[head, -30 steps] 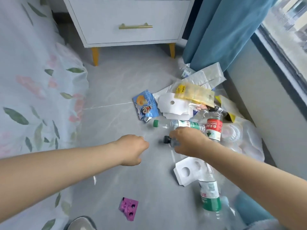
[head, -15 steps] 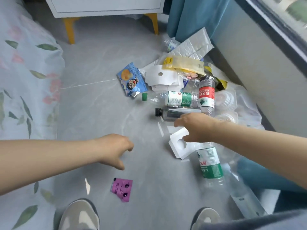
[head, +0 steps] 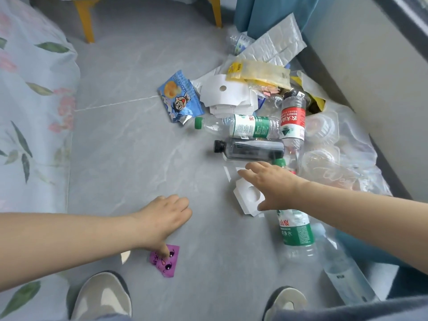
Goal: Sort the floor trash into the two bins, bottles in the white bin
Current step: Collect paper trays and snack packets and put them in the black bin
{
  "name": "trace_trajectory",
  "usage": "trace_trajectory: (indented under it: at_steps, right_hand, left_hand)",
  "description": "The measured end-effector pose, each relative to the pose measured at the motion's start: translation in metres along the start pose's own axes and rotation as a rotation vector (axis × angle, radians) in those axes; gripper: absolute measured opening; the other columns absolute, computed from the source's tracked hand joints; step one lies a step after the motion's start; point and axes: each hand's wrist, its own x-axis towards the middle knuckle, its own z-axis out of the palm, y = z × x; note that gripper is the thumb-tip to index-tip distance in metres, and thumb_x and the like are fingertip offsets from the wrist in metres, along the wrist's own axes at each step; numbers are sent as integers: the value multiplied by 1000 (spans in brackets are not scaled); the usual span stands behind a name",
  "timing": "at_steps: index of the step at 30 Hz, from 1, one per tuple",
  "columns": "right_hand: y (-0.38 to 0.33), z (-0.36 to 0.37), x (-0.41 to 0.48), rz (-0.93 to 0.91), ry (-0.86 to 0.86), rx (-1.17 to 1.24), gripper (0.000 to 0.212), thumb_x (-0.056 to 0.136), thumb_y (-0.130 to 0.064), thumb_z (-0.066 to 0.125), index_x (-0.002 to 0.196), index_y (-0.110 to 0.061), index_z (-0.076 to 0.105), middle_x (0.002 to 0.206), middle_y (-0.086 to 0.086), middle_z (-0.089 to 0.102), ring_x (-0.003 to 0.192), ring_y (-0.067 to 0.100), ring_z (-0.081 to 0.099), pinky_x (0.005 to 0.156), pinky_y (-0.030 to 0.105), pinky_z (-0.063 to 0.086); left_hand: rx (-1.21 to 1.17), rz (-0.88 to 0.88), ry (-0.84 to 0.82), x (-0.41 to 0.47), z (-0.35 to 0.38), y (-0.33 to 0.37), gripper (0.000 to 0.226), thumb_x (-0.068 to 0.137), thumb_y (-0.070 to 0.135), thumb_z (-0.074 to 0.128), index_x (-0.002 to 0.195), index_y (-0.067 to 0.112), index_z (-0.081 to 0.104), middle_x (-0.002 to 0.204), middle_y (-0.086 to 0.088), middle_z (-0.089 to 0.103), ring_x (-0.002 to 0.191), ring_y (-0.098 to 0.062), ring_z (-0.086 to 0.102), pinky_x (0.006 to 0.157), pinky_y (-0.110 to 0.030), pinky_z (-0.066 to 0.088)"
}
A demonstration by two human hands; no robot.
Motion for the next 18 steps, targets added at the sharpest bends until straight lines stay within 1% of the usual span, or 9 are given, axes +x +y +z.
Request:
trace_trajectory:
  at_steps: [4, 7, 11, 15, 16, 18]
  right_hand:
    - [4, 9, 5, 12, -8, -24, 107, 70, -45, 78, 151, -19, 12, 145, 6, 31, 132, 26, 36, 103, 35, 38]
    - [8, 13, 11, 30, -3, -20, 109, 68, -45, 80, 150, -19, 12, 143, 6, 34, 132, 26, 36, 105, 35, 37]
    - [11, 16, 17, 38, 34, -50, 101, 67, -47, 80, 145, -19, 23, 133, 4, 43, 123, 24, 45, 102, 34, 39]
    - [15, 18, 22, 57, 46, -65, 90, 66, -53, 78, 137, -20, 33, 123, 2, 48, 115, 22, 50, 97, 33, 39]
    - [16, 19, 22, 64, 50, -56, 86, 67, -55, 77, 134, -20, 35, 121, 2, 49, 114, 22, 50, 97, 33, 39]
    - [18, 20, 21, 86, 56, -16, 82, 68, -58, 74, 131, -21, 39, 119, 1, 51, 113, 22, 51, 97, 33, 39]
  left_hand:
    - [20, -33, 14, 8, 2, -2, 71, 70, 54, 70, 119, 13, 39, 121, -3, 37, 111, -23, 38, 82, -32, 32]
    - [-38, -65, 27, 14, 3, -9, 63, 75, 54, 67, 117, 14, 42, 120, -2, 39, 110, -22, 41, 87, -33, 39]
    - [-148, -112, 95, 25, 1, -19, 47, 82, 48, 64, 112, 15, 48, 115, -2, 43, 107, -23, 45, 88, -34, 42]
    - [-244, -155, 240, 34, -3, -31, 25, 92, 30, 55, 108, 10, 52, 111, -8, 48, 106, -29, 50, 89, -36, 43]
    - [-255, -160, 274, 36, -4, -32, 25, 94, 30, 53, 109, 10, 53, 111, -8, 48, 106, -29, 51, 90, -36, 43]
    - [-267, -174, 293, 38, -10, -32, 37, 93, 41, 50, 114, 11, 51, 113, -6, 46, 108, -27, 48, 92, -33, 41]
